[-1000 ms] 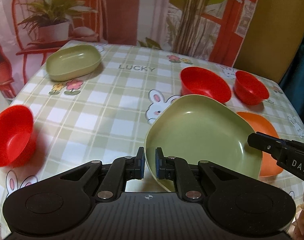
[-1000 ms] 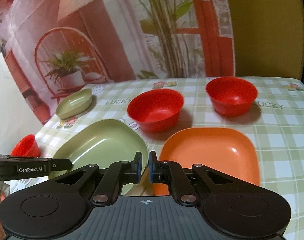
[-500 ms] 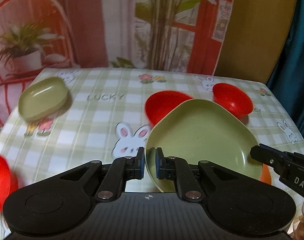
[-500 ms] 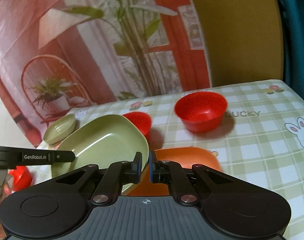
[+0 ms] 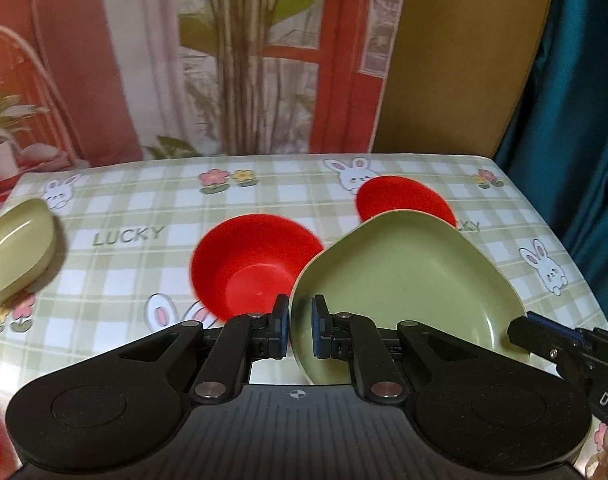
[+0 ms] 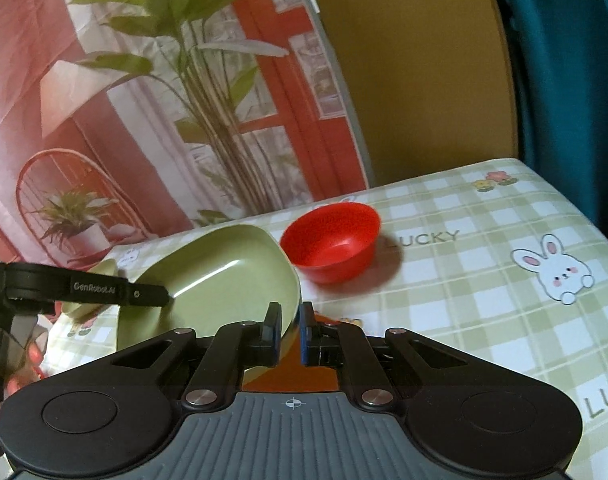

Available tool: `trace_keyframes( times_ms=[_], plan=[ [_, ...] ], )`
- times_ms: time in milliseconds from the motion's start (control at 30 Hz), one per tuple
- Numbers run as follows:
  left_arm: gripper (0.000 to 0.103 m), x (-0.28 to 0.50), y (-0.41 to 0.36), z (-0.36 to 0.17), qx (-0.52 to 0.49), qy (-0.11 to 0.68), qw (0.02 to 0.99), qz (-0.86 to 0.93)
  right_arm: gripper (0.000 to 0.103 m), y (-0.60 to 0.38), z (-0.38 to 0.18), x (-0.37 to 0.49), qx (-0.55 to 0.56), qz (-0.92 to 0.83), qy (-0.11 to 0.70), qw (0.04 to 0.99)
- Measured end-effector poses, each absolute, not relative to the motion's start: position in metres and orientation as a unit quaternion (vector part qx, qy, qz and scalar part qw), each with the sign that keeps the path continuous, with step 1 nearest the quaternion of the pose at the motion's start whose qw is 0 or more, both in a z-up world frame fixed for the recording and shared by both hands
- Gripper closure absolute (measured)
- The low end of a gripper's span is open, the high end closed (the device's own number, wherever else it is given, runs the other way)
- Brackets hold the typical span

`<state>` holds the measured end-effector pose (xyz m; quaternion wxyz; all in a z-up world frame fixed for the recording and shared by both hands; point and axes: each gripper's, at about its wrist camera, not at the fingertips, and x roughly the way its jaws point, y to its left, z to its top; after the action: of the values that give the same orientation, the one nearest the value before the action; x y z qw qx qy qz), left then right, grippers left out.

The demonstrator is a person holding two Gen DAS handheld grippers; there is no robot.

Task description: Organize plates and bowls

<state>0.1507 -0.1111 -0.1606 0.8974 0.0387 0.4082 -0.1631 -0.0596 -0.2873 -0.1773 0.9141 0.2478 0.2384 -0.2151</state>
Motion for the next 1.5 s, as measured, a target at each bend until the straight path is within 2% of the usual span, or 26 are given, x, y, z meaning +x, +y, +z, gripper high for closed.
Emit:
trace_keyframes(
  times_ms=[500, 1033, 1500],
  plan=[
    [0.087, 0.166, -0.147, -0.168, 0.083, 0.414, 0.882, -0.207, 0.092, -0.299, -0.18, -0.085, 0.263, -0.231, 0.235, 0.907],
    [0.082, 0.169, -0.154, -0.196, 0.141, 0.436, 0.862, -0.216, 0.09, -0.274, -0.201, -0.092, 0.272, -0.202, 0.288, 0.896],
    [0.082, 0.167, -0.157, -0.209, 0.182, 0.437, 0.857, -0.202, 0.09, -0.267, -0.21, -0.082, 0.267, -0.189, 0.319, 0.89]
  ],
)
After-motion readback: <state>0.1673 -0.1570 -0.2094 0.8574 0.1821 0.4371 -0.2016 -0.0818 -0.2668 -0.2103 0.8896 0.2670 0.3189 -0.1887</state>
